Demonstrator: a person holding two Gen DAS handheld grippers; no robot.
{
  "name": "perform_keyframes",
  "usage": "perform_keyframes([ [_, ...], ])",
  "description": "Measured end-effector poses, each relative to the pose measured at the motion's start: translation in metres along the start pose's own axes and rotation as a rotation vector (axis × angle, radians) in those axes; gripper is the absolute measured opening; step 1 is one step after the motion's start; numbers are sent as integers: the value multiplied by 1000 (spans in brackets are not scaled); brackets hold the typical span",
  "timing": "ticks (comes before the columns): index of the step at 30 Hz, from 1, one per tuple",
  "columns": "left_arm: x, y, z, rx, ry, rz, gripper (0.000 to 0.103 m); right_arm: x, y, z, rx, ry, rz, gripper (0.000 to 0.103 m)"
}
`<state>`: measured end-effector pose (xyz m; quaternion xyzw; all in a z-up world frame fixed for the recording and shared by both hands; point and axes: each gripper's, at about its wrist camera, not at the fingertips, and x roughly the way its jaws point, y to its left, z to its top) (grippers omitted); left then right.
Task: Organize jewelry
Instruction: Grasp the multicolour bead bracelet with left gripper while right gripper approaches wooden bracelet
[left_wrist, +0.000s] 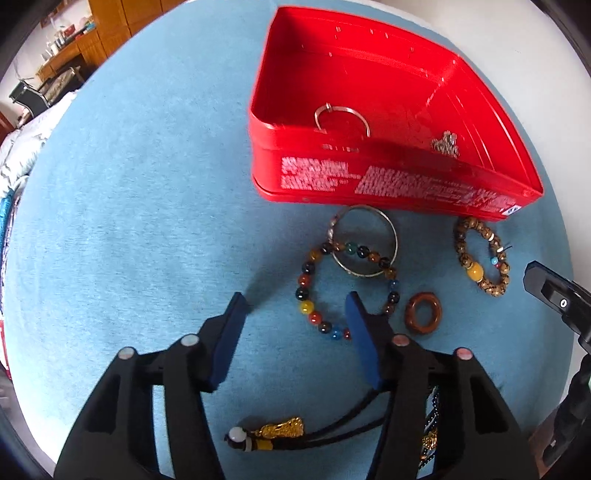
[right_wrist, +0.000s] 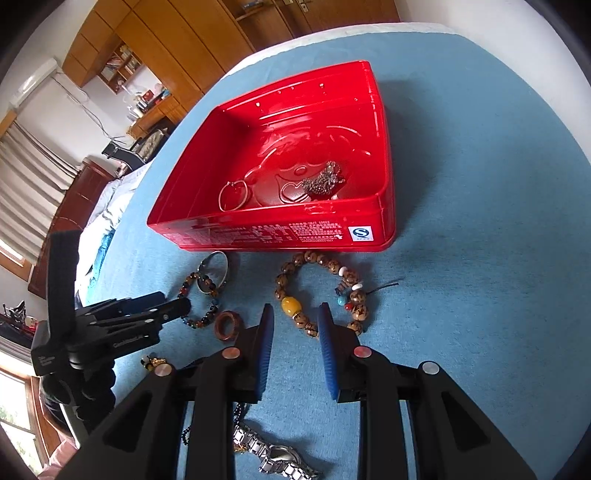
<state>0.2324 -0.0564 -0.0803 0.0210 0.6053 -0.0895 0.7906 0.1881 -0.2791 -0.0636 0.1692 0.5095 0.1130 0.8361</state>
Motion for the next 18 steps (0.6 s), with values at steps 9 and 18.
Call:
perform_keyframes([
  [9,11,-7,17,22,-3,20,25,8,3,1,-8,19,2,25],
  [18,16,-9,20,15,-4,-38,6,15,6,2,-16,25,-7,30],
])
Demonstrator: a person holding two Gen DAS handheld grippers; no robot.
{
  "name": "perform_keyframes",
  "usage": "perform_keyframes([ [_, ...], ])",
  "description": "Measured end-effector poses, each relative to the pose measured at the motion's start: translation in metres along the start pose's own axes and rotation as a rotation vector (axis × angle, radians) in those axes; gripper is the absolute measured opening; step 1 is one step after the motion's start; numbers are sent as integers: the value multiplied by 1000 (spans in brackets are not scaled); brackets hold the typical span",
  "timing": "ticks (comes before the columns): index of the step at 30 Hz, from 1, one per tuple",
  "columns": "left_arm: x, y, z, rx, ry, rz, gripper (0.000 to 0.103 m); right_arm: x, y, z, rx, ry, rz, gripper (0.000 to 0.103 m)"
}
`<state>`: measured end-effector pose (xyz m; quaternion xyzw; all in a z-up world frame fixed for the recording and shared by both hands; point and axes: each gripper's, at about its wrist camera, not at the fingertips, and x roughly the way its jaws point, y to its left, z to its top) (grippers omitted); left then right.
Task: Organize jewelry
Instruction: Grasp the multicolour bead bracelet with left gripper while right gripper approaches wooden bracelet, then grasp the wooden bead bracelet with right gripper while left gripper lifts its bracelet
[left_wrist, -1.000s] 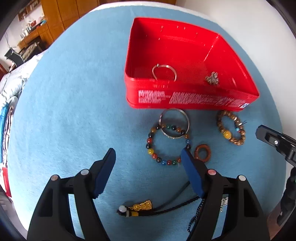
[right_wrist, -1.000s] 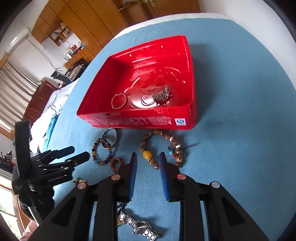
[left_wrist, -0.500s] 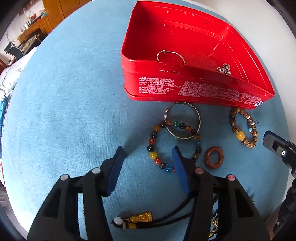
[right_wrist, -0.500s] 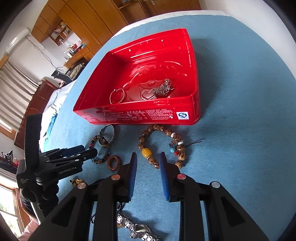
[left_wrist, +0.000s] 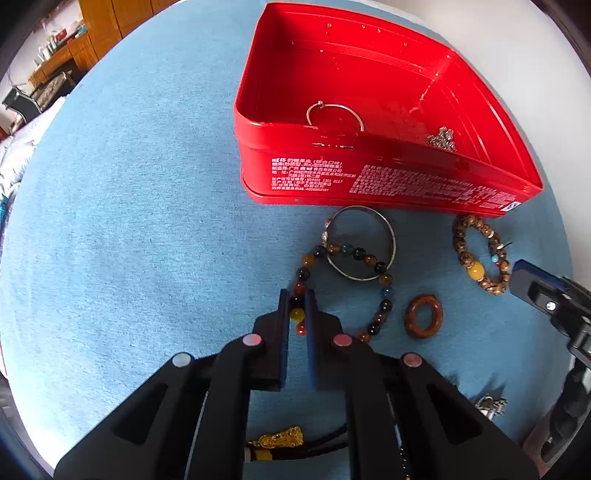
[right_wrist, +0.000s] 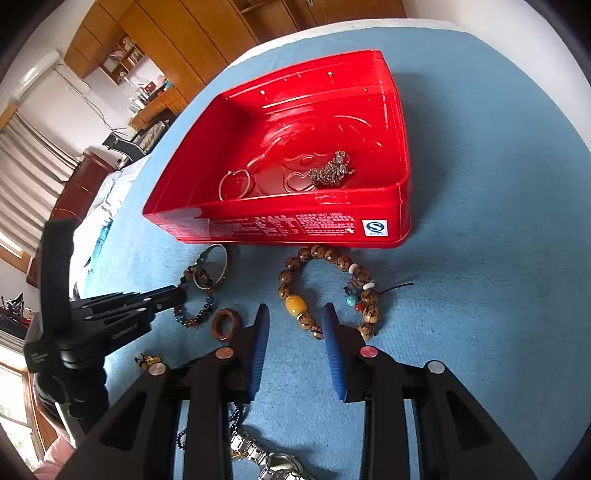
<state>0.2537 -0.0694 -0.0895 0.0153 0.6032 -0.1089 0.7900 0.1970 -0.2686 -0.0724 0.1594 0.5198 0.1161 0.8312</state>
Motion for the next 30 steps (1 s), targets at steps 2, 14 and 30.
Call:
perform_keyframes([
  [2,-9,5,-7,0,-5,-28,6,4,0,0,-1,10,1,30],
  [14,-29,9,-18,3,-57,-90,6,37,11,11,-38,72,-27,30],
  [30,-24,23,-23,-11,-25,-78,6,43,14,5,-111,55,-94,18],
])
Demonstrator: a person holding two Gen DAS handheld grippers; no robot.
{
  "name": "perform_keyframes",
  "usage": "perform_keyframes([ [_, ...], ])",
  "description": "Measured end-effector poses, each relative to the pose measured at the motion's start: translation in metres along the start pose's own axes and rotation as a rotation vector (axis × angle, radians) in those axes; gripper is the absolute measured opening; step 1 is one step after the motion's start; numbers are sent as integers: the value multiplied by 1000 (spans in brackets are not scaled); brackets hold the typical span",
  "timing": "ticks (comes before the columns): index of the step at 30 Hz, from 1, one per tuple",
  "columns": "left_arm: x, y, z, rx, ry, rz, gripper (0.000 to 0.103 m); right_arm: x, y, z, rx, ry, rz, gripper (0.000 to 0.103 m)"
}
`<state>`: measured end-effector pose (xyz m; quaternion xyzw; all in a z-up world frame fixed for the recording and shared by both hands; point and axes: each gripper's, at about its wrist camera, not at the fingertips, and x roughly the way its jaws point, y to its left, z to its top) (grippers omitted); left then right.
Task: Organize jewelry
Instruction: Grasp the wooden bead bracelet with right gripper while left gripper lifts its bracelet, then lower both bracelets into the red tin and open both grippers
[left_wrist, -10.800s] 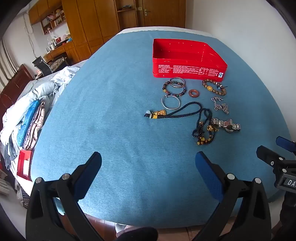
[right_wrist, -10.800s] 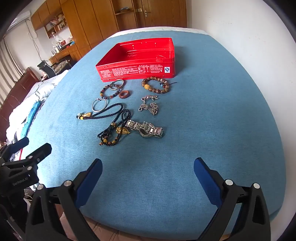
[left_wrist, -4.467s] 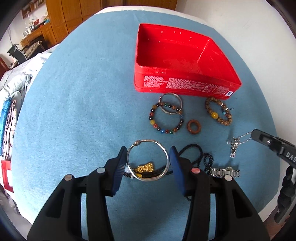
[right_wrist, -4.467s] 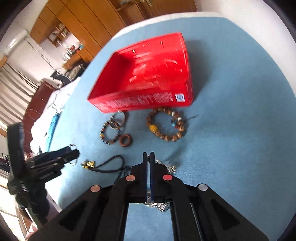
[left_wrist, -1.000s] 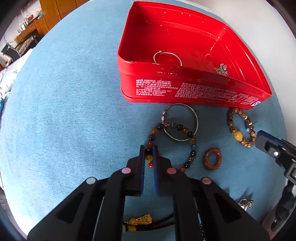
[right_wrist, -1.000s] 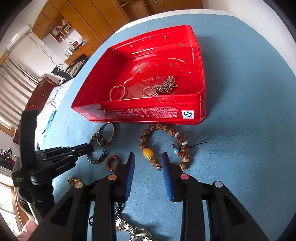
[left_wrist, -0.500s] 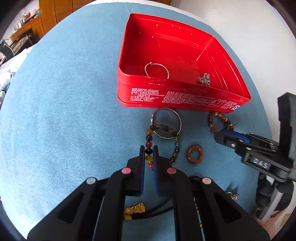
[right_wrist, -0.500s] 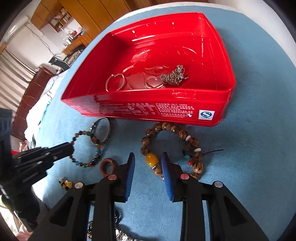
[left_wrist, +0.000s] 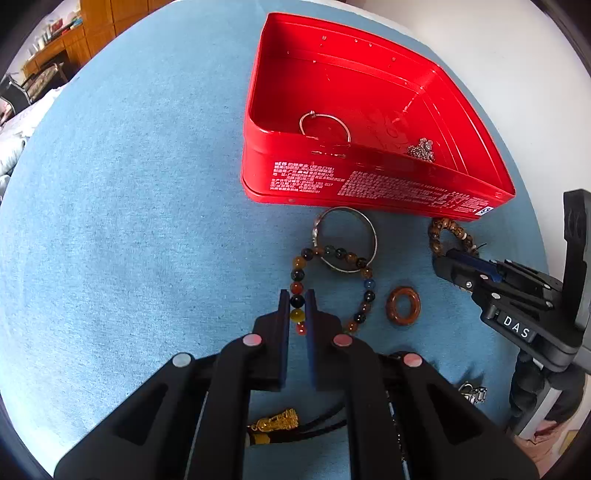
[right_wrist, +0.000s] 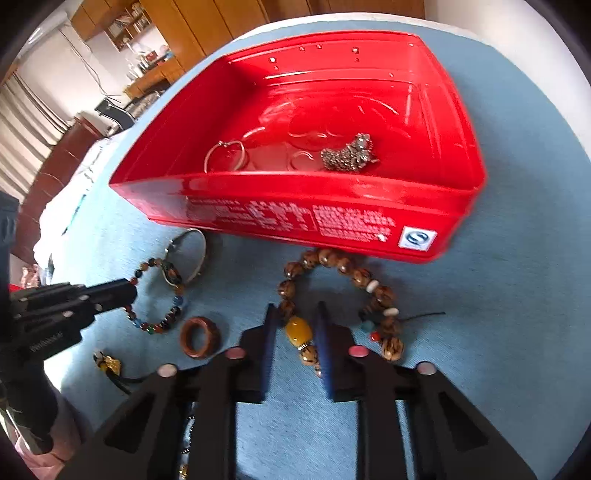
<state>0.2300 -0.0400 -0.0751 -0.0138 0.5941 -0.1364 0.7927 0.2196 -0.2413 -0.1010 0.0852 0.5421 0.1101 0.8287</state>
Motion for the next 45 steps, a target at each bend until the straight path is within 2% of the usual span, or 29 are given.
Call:
perform_keyframes([
  [3,-6,-2,-2,5,-15,-3,6,-6,-4,-5,25,14,26,15],
  [6,-17,-6,-5,12,-36,-17,6,-16,-13,-10,81,33,114,12],
  [12,-48,-10,-12,36,-102,-37,6,-56,-18,-13,108,-28,170,12],
  [19,-65,-20,-16,58,-130,-17,6,-97,-12,-10,96,-84,174,12],
  [27,-80,-38,-2,84,-165,-18,6,-121,-10,6,82,-125,167,12],
  [37,-107,-53,24,109,-229,-29,6,-152,-4,31,69,-201,182,12],
  [45,-108,-65,55,114,-243,-34,6,-170,-5,57,74,-253,168,12],
])
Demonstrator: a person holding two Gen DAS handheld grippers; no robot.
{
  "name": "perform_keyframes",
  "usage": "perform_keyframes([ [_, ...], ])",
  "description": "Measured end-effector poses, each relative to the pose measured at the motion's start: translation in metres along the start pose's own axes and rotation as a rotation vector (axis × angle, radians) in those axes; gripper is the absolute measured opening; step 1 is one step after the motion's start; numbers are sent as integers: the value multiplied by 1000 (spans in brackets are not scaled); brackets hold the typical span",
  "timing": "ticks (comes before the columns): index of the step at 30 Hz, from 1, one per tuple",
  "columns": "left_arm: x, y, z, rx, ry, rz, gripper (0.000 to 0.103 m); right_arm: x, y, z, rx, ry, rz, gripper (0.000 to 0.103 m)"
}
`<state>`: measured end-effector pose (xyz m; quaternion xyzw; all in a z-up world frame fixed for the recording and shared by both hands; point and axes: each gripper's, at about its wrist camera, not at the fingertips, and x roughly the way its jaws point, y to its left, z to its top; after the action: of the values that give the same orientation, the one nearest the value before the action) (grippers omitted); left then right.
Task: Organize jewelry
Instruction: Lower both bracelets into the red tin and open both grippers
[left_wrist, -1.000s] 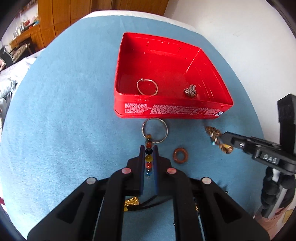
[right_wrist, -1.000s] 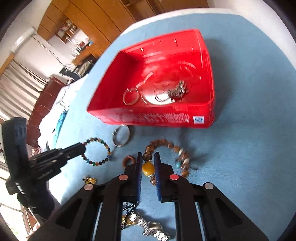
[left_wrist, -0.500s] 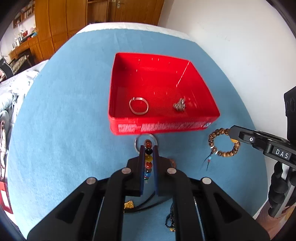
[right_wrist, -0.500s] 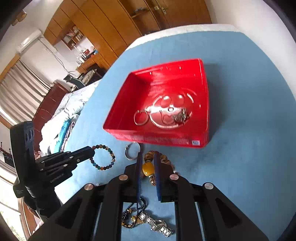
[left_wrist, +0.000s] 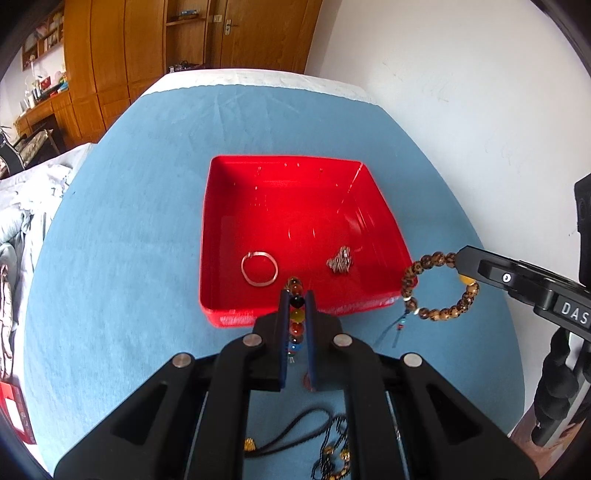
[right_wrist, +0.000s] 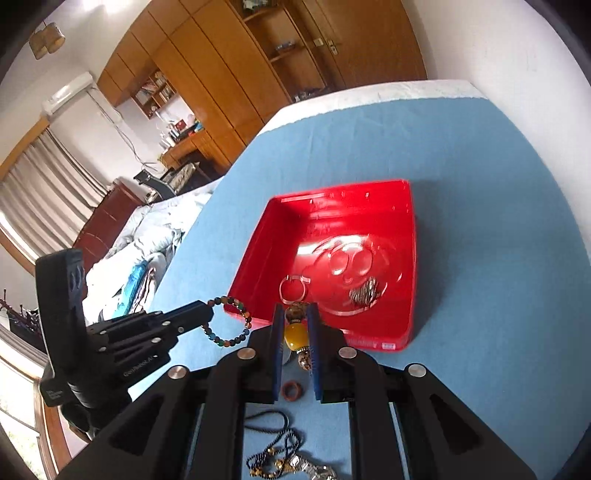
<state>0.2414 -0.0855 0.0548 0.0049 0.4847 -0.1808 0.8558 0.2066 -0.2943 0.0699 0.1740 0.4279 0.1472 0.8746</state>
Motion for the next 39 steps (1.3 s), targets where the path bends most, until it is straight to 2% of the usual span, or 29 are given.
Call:
perform_keyframes([
  [6,16,-2,21,-3,9,8,6,8,-3,22,7,-20,-18,12],
  [16,67,5,52,-30,46,16,6,58,-37,51,62,3,-40,12],
  [22,99,7,62,-30,79,47,6,85,-54,53,62,14,-117,12],
  [26,120,12,61,-35,116,62,8,111,-60,49,66,63,-108,13],
  [27,124,12,60,-35,120,66,10,116,-61,48,67,73,-100,15],
  [29,128,14,57,-35,131,70,19,123,-62,45,64,83,-75,15],
  [30,129,15,56,-38,135,66,28,124,-61,44,62,85,-68,15],
  [32,126,16,52,-33,130,71,31,124,-60,40,56,80,-55,15],
  [34,119,16,47,-32,119,78,41,120,-57,36,49,72,-52,17],
  [39,97,16,30,-37,91,103,59,102,-50,21,23,34,-64,37],
])
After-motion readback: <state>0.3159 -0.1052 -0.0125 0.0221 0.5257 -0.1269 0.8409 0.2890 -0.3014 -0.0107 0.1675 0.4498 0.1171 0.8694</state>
